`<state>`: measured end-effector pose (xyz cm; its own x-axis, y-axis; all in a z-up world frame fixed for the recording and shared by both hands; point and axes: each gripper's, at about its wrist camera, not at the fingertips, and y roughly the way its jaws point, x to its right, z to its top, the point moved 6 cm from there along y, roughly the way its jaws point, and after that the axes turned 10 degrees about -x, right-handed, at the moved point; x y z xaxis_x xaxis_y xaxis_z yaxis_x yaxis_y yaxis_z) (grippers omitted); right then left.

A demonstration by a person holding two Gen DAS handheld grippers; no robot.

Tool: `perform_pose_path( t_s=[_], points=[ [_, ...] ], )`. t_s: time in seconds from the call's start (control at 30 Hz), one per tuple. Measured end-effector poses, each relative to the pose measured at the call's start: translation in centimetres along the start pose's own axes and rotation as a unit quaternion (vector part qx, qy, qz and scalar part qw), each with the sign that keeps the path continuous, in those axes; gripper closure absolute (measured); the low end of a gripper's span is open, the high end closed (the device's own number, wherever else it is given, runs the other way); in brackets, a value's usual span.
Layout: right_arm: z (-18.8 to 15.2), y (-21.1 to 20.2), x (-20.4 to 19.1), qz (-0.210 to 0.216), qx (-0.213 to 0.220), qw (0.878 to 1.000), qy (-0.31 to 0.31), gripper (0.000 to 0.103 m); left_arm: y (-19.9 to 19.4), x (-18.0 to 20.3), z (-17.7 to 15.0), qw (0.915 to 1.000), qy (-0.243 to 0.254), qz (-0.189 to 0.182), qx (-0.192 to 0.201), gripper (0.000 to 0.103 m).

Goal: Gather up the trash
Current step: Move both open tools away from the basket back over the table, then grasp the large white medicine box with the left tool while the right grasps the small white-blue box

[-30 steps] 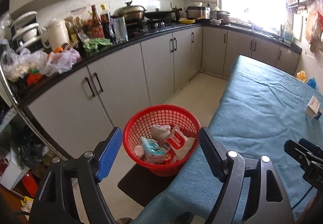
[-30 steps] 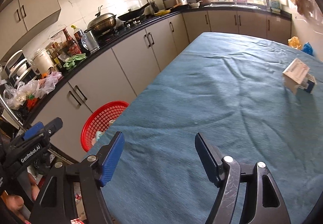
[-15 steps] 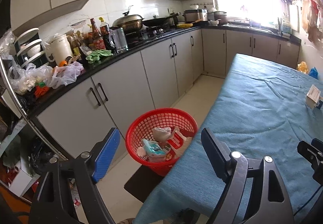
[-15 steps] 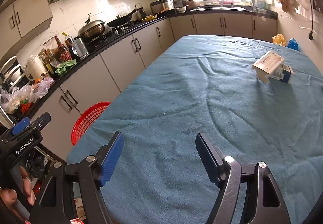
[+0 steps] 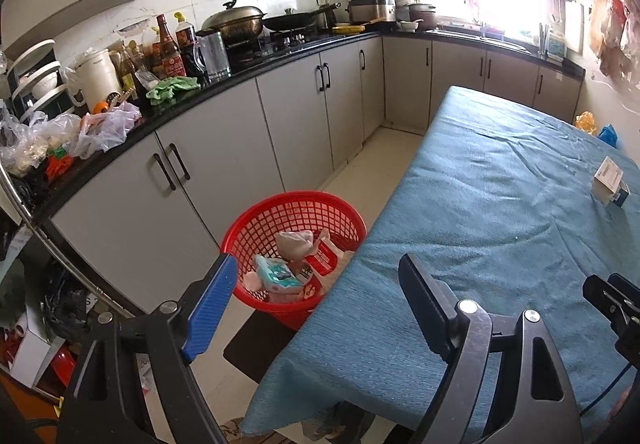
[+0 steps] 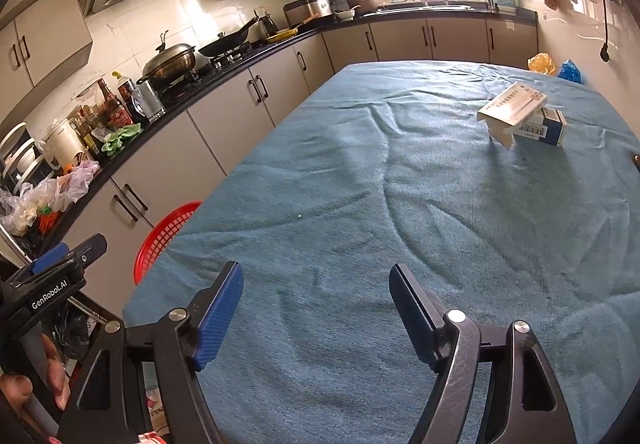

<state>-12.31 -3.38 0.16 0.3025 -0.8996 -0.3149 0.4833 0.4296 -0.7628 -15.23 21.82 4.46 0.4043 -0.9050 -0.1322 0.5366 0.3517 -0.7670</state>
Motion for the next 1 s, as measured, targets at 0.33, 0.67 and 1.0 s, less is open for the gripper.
perform_pose_path(
  t_s=[0.33, 0.67, 1.0],
  points=[
    [0.1, 0.7, 1.0, 0.002, -0.007, 1.000, 0.013, 0.021, 1.3, 1.5, 0.4, 0.9997, 0.013, -0.006, -0.017, 0.021],
    [0.6, -1.0, 8.5, -0.036, 0.003, 0.997, 0.075, 0.020, -0.4, 9.8, 4.0, 0.9881, 0.099, -0.116, -0.013, 0.021],
    [1.8, -4.5, 21.1, -0.090, 0.032, 0.979, 0.178, 0.020, 0.3, 27.4, 6.7, 0.9402, 0.230, -0.248, -0.042, 0.021]
  ],
)
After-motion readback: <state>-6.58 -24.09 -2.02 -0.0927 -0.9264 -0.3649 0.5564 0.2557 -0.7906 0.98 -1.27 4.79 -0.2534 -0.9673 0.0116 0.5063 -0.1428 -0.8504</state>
